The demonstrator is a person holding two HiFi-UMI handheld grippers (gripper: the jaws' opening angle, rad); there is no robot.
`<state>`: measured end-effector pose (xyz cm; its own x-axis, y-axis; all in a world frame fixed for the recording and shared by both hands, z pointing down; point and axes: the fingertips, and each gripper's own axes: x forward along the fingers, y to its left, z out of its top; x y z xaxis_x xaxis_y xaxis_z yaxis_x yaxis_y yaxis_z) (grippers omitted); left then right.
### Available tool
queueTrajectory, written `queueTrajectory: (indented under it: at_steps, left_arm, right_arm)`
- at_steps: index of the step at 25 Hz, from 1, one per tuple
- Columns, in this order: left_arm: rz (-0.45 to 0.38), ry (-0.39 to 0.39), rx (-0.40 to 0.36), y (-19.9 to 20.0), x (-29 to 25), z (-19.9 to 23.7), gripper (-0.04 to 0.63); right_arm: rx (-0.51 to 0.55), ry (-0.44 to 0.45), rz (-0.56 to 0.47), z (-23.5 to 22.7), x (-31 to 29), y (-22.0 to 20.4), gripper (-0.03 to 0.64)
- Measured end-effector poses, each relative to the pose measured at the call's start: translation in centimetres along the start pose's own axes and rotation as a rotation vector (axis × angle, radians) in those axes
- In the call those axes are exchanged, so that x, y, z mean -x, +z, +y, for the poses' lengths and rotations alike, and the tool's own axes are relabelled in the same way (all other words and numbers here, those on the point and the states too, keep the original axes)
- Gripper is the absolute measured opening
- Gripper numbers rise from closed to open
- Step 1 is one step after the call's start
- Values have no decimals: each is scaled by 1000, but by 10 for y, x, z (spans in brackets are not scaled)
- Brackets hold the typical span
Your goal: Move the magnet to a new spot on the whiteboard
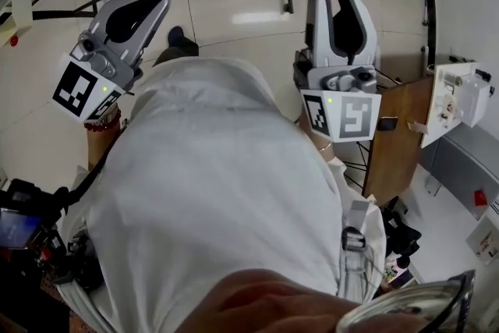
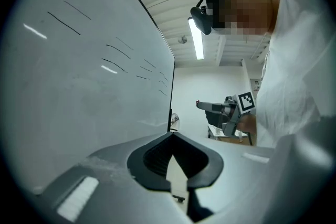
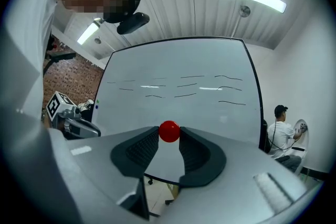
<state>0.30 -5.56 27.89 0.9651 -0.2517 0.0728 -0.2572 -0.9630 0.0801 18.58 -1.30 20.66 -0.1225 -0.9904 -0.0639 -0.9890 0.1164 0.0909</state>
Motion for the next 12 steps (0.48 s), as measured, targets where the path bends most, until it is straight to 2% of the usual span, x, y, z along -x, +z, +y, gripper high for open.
queueTrajectory:
  at_steps: [3, 6, 10, 12]
  left_arm:
    - [13, 31, 5, -3, 1, -2, 0]
    - [-2, 101, 27, -5, 9, 7, 0]
    - [54, 244, 56, -14, 33, -37, 0]
    - [81, 274, 65, -19, 42, -54, 0]
  right_arm:
    - [-19, 42, -1, 1, -5, -6, 124]
    - [-57, 68, 17, -3, -9, -25, 124]
    - [-113, 145, 50, -12, 26, -38, 124]
    - [-128, 157, 65, -14, 38, -44, 124]
